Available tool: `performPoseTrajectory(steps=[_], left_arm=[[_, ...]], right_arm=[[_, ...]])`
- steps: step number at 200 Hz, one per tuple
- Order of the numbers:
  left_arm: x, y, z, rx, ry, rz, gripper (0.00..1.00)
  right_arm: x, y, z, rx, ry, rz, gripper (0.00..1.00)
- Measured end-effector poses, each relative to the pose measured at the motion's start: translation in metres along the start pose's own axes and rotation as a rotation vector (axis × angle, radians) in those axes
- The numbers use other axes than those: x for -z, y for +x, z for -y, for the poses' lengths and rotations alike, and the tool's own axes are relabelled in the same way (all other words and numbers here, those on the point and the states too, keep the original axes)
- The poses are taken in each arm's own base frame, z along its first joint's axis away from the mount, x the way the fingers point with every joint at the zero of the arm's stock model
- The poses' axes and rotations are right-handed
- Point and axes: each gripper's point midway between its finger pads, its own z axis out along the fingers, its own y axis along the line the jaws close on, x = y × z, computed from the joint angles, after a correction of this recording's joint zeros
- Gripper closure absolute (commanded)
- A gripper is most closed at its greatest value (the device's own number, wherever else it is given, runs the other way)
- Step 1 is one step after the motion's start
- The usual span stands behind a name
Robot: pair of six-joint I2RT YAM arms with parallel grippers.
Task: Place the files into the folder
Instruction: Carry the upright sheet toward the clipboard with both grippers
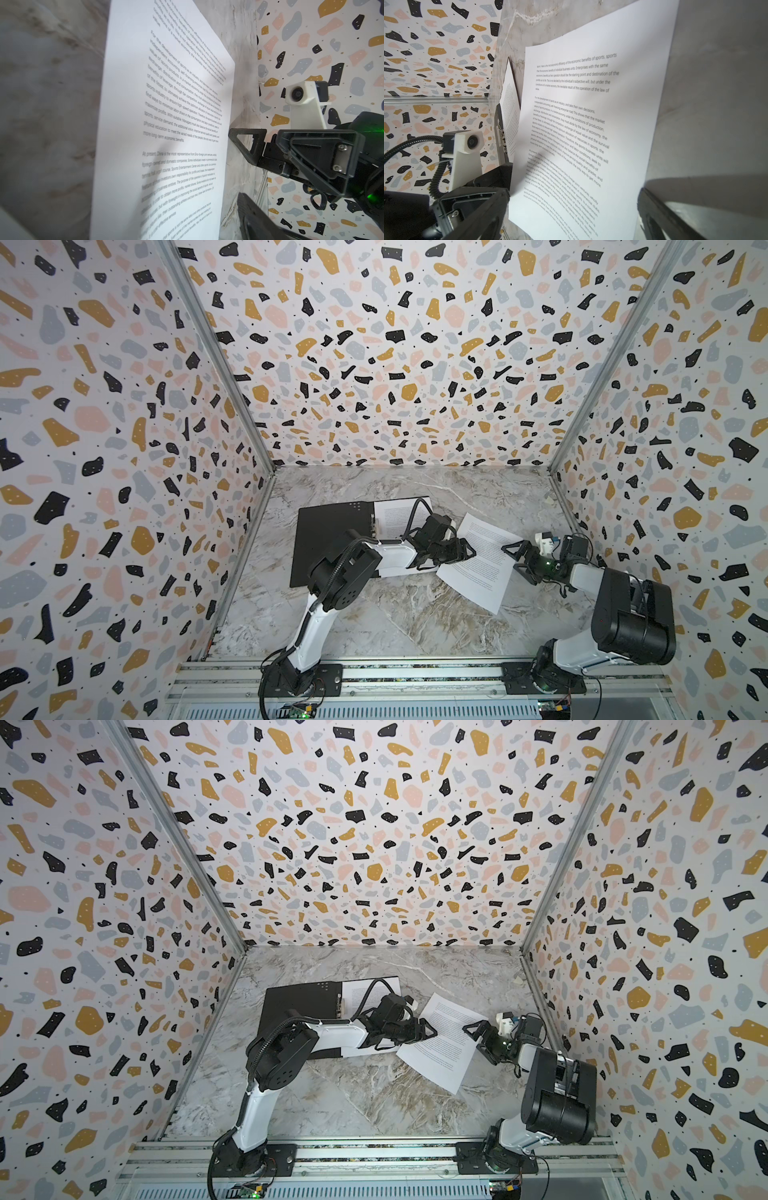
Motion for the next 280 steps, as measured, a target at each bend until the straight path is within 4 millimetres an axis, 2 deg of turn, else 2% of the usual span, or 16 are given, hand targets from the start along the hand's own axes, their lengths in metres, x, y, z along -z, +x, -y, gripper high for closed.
performPoseTrajectory(steps=[11,38,86,143,163,181,195,213,229,257,280], left_arm=[[0.0,0.002,-0.002,-0.007,-0.011,-0.008,0.34],[0.0,0.002,-0.002,-0.027,-0.023,-0.016,0.63],[0.003,-0.003,0.002,-0.058,-0.033,-0.009,1.0],[0.021,-0.019,0.019,-0.085,-0.016,0.05,1.0],[0.04,-0.027,0.028,-0.09,-0.011,0.097,1.0],[0.067,-0.043,0.036,-0.09,0.001,0.166,1.0],[0.088,-0.055,0.036,-0.081,0.001,0.226,1.0],[0.111,-0.067,0.024,-0.058,-0.015,0.288,1.0],[0.126,-0.073,0.004,-0.027,-0.049,0.325,1.0],[0.14,-0.075,-0.038,0.035,-0.129,0.36,1.0],[0.146,-0.074,-0.059,0.065,-0.178,0.376,1.0]], right_arm=[[0.0,0.0,0.0,0.0,0.0,0.0,0.01],[0.0,0.0,0.0,0.001,0.0,0.0,0.01],[0.0,0.0,-0.001,0.003,-0.001,-0.002,0.0],[-0.005,-0.002,-0.008,0.029,0.033,-0.016,0.0],[-0.01,0.0,-0.012,0.047,0.056,-0.032,0.0],[-0.017,0.003,-0.019,0.063,0.07,-0.055,0.0],[-0.023,0.005,-0.024,0.073,0.076,-0.076,0.0],[-0.032,0.007,-0.031,0.086,0.081,-0.101,0.0],[-0.038,0.01,-0.036,0.1,0.085,-0.121,0.0],[-0.048,0.012,-0.044,0.116,0.087,-0.144,0.0],[-0.055,0.014,-0.05,0.131,0.091,-0.162,0.0]])
